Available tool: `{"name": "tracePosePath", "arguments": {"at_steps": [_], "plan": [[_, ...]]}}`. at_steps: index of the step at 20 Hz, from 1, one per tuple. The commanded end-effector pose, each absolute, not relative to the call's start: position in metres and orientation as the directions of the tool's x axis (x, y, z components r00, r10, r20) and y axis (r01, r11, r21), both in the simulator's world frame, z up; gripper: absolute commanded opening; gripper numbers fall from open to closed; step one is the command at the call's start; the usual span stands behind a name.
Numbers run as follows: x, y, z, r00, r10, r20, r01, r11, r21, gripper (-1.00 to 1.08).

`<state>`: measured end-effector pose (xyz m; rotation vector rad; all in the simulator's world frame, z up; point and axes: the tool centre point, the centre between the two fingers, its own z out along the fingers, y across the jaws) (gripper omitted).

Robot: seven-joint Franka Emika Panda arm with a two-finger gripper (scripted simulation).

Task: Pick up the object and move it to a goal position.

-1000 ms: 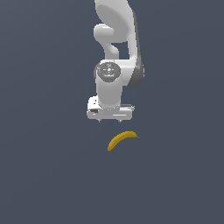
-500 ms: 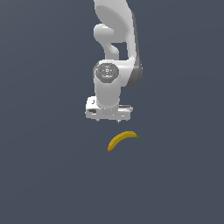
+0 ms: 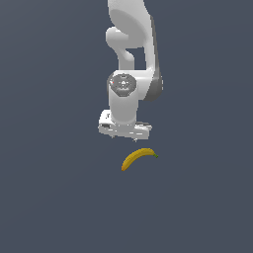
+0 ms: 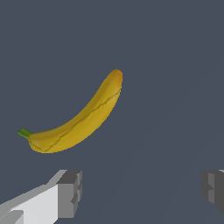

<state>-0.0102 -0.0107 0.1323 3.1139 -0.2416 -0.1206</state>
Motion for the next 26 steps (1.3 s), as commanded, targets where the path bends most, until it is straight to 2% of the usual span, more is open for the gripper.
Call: {"name": "tracePosePath", "arguments": {"at_steps": [1,13,26], "plan": [[-0.008,-0.008,0.129,0.978,-0.198,-0.072,-0.197,-0.980,0.023,1.00],[0.004,0.012,0.111,0.880,-0.472,-0.048,-0.471,-0.882,0.026,1.00],[0.016,0.034,0.091,0.681,-0.732,-0.023,-0.731,-0.682,0.020,1.00]]}}
